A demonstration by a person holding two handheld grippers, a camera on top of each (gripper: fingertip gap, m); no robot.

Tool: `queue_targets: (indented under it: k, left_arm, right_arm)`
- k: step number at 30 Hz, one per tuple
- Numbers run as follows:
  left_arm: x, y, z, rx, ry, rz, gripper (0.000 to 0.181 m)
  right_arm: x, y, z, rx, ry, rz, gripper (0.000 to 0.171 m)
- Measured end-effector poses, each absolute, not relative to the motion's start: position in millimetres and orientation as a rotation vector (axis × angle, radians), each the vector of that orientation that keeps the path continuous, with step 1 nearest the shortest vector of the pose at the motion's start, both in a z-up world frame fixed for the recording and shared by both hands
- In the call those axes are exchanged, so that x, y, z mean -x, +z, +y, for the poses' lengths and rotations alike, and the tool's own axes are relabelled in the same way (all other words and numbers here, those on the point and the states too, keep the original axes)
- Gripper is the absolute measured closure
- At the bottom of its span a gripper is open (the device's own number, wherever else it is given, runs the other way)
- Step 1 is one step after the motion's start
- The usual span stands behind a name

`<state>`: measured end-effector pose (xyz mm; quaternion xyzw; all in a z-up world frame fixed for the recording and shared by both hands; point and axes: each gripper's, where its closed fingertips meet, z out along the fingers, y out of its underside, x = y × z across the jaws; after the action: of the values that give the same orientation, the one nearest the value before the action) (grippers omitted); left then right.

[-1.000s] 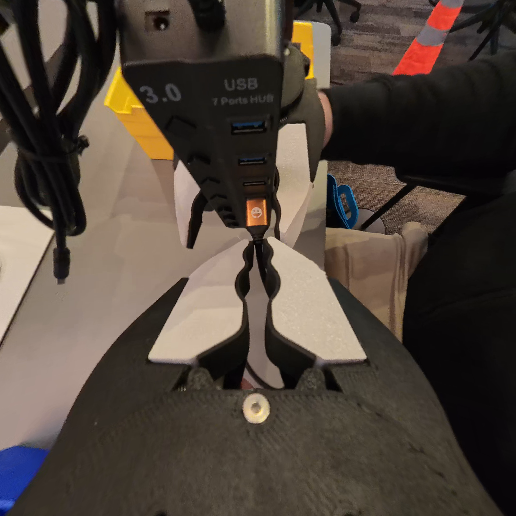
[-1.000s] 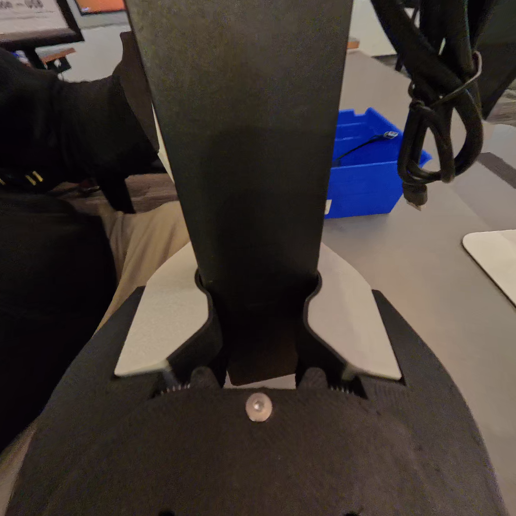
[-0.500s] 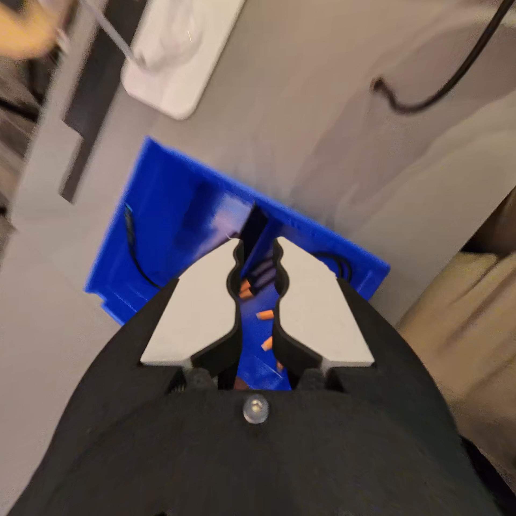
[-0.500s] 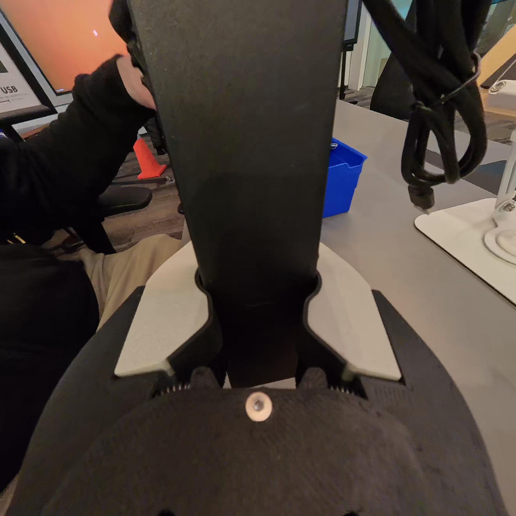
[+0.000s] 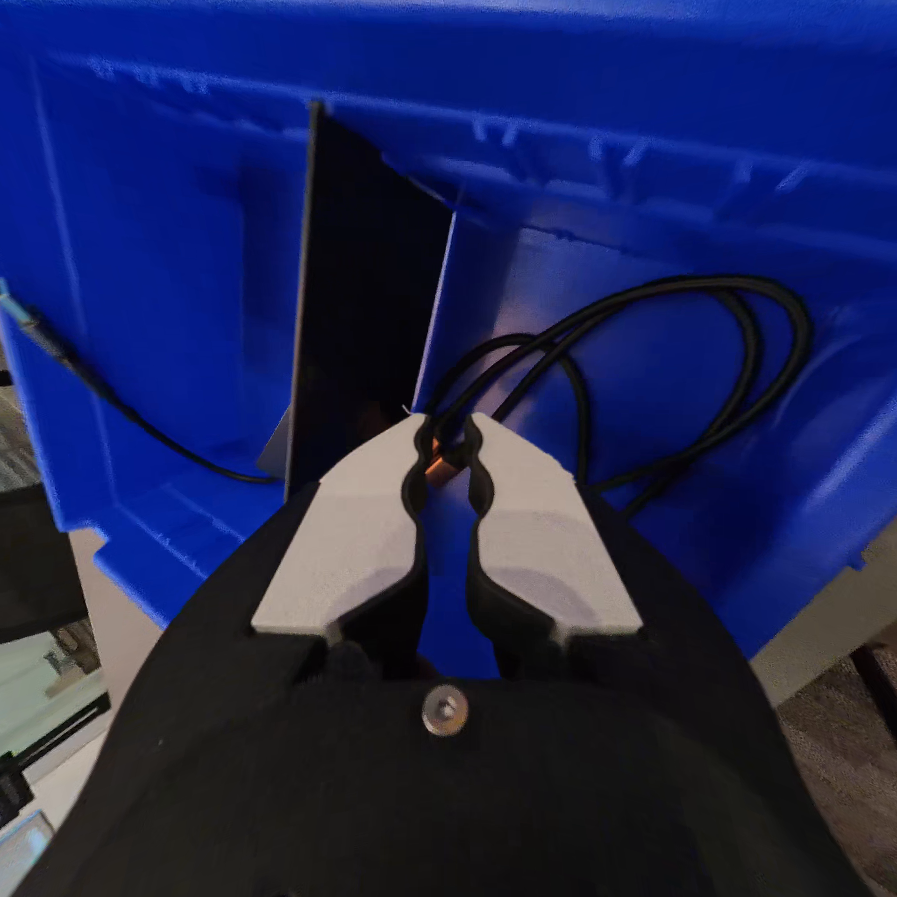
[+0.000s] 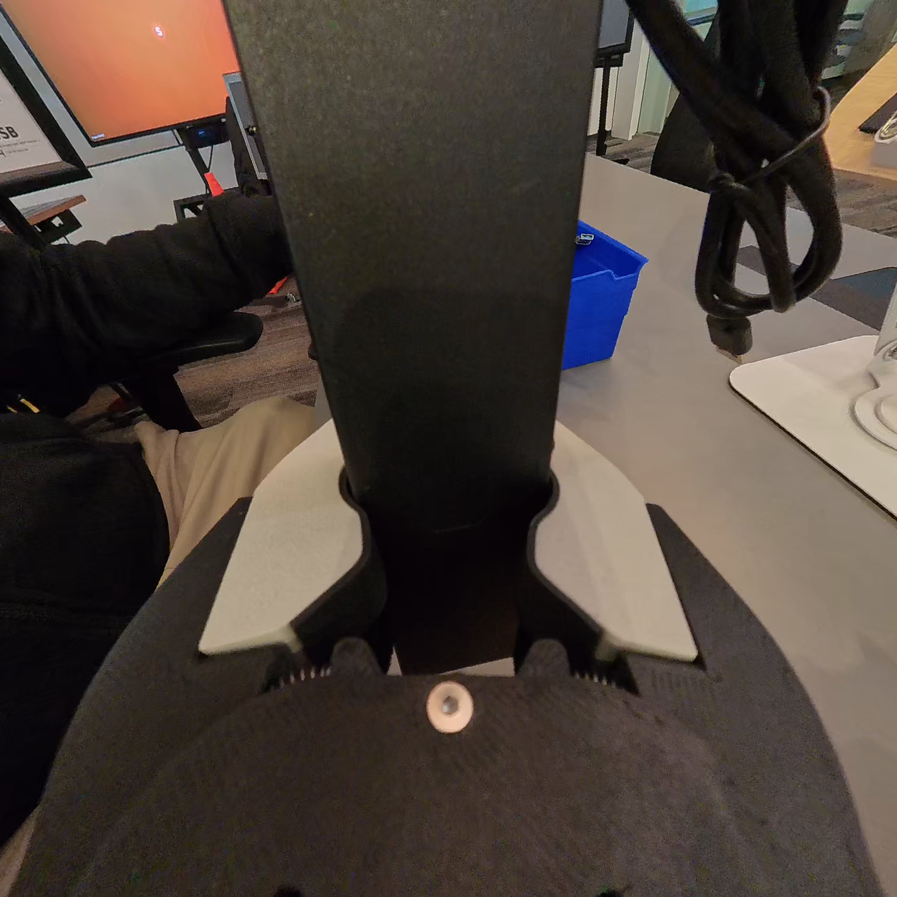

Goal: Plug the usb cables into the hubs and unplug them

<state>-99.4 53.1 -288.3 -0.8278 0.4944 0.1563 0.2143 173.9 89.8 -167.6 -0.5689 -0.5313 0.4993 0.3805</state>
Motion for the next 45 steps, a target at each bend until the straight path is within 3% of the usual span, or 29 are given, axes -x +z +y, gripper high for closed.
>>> queue_targets:
  k: [1,13,24,36,45]
  left_arm:
    - [99,-292,55,2.287,0.449,1.394,0.167]
    - [117,-318,63,2.296,0.558,1.458,0.169]
    - [114,-306,65,2.226,0.552,1.431,0.173]
    - [113,-209,68,2.022,0.551,1.168,0.174]
    - [87,-102,75,1.764,0.484,0.86,0.174]
  right_arm:
    - [-174,-168,90,1.452,1.276,-1.355,0.104]
    - [-173,-165,88,1.443,1.276,-1.36,0.104]
    - [-175,-160,89,1.432,1.276,-1.347,0.104]
    - [-179,-155,96,1.426,1.292,-1.296,0.103]
    - [-181,-150,99,1.413,1.306,-1.263,0.104]
